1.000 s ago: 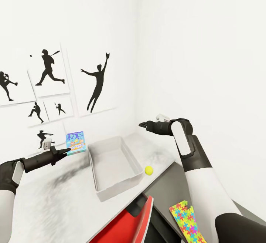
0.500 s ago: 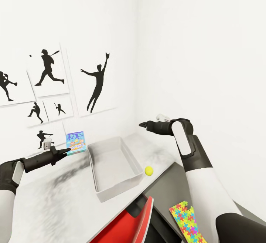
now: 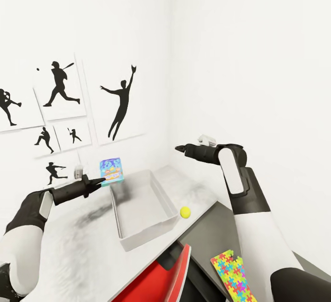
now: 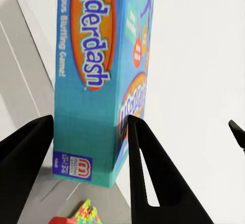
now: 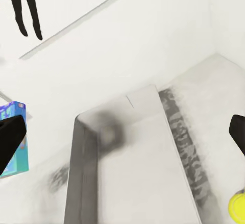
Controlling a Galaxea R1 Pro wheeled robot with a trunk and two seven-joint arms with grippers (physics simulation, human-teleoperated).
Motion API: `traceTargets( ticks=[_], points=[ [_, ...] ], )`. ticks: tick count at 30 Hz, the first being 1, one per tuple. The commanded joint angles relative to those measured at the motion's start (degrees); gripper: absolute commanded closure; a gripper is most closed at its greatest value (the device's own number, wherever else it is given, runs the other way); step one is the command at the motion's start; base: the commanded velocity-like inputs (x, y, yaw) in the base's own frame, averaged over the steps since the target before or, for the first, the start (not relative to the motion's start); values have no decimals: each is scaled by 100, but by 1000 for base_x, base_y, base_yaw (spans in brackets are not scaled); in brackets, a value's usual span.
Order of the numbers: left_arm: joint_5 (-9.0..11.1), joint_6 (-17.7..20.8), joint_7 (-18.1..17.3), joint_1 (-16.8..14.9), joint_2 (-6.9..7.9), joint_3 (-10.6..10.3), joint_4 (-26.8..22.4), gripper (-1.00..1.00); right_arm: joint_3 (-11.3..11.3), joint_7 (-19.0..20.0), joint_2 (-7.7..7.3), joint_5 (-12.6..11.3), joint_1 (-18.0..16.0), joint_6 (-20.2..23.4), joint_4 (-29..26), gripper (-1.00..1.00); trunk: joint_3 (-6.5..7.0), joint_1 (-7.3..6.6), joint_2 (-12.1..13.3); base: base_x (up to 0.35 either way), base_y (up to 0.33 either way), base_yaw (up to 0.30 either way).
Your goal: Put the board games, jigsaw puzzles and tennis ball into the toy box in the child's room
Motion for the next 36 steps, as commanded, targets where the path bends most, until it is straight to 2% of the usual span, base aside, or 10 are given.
traceTargets(
  ticks=[1,6,11,12,13,15,18,19,22,36],
  points=[
    [4,36,112,-64,-53,7,3,100,8,-60,2,-56,0,14,-19,-100,-3,2,-5,0,0,0],
    [45,39,966,-262,-436,5,2,100,20,-60,3,-39,4,14,-42,-100,-3,2,-5,0,0,0],
    [62,-29,1992,-436,-1125,9,22,100,23,-60,-11,-25,-4,14,-65,-100,-3,2,-5,0,0,0],
    [63,-71,2211,-463,-1288,10,25,100,19,-60,-13,-32,-4,14,-91,-100,-3,2,-5,0,0,0],
    [64,-208,2528,-491,-1545,12,27,100,14,-60,-17,-41,-9,14,-151,-100,-3,2,-5,0,0,0],
    [64,-502,2922,-513,-1867,13,36,100,7,-60,-23,-59,-11,14,-278,-100,-3,2,-5,0,0,0],
    [65,-837,3382,-523,-2081,13,180,100,13,-60,-25,-56,-13,14,-427,-100,-3,2,-5,0,0,0],
    [71,-1013,3587,-527,-2130,13,333,100,18,-60,-26,-48,-13,14,-472,-100,-3,2,-5,0,0,0],
    [80,-1402,3777,-541,-2148,15,535,100,32,-60,-24,-39,-13,14,-523,-100,-3,2,-5,0,0,0],
    [141,-1600,4156,-753,-1801,71,602,100,47,-60,-25,-12,147,14,-544,-100,-3,2,-5,0,0,0]
  ],
)
